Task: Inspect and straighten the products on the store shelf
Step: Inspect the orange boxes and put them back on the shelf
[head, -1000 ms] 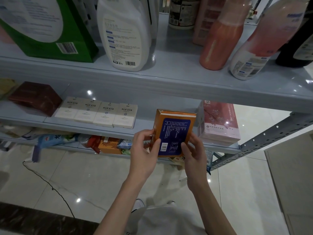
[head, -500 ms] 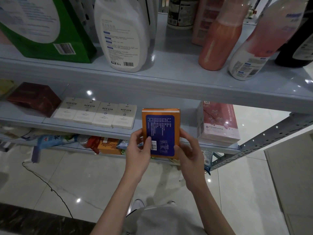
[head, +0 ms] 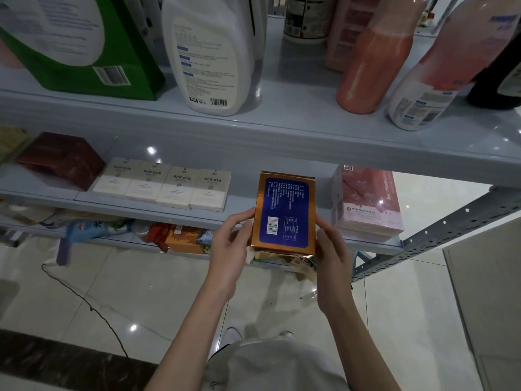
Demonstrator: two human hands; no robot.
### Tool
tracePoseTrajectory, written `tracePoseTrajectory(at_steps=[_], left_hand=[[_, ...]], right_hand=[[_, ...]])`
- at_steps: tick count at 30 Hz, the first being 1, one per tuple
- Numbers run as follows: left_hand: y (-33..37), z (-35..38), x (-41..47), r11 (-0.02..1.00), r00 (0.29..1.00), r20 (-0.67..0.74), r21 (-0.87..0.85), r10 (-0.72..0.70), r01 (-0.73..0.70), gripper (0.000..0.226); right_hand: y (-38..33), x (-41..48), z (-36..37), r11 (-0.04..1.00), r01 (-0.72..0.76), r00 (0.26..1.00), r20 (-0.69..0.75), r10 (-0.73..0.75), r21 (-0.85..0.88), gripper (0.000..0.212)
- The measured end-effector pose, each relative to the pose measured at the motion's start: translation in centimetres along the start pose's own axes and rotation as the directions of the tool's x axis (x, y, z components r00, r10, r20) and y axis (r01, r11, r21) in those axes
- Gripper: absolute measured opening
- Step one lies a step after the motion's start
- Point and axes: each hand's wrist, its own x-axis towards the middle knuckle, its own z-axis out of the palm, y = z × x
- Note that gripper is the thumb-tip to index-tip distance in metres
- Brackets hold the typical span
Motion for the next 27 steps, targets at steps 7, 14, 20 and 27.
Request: tracePoseTrajectory(at_steps=[7, 14, 20, 27], left_hand=[[-0.2, 0.1, 0.1, 0.999, 1.0, 0.014, 0.045, 0.005, -0.005, 0.025], [-0.2, 0.2, 0.3, 0.998, 1.0, 0.019, 0.067, -0.005, 0.004, 0.024], [-1.0, -0.3, 0.6, 0.996, 0.996, 0.007, 0.029, -0.086, 0.086, 0.031], [-1.2, -0.7, 0.7, 0.994, 0.994, -0.004, 0.006, -0.106, 0.106, 0.03]], right_hand=[[-0.3, 0.1, 0.0, 0.997, -0.039, 0.999, 0.01, 0.038, 0.068, 0.031], [-0.3, 0.0, 0.2, 0.997, -0.034, 0.999, -0.006, 0.035, 0.076, 0.032], [-0.9, -0.3, 0.9, 0.998, 0.044, 0.999, 0.028, -0.045, 0.037, 0.034], [-0.6, -0.3, 0.9, 0.998, 0.041, 0.997, 0.065, -0.043, 0.04, 0.036]])
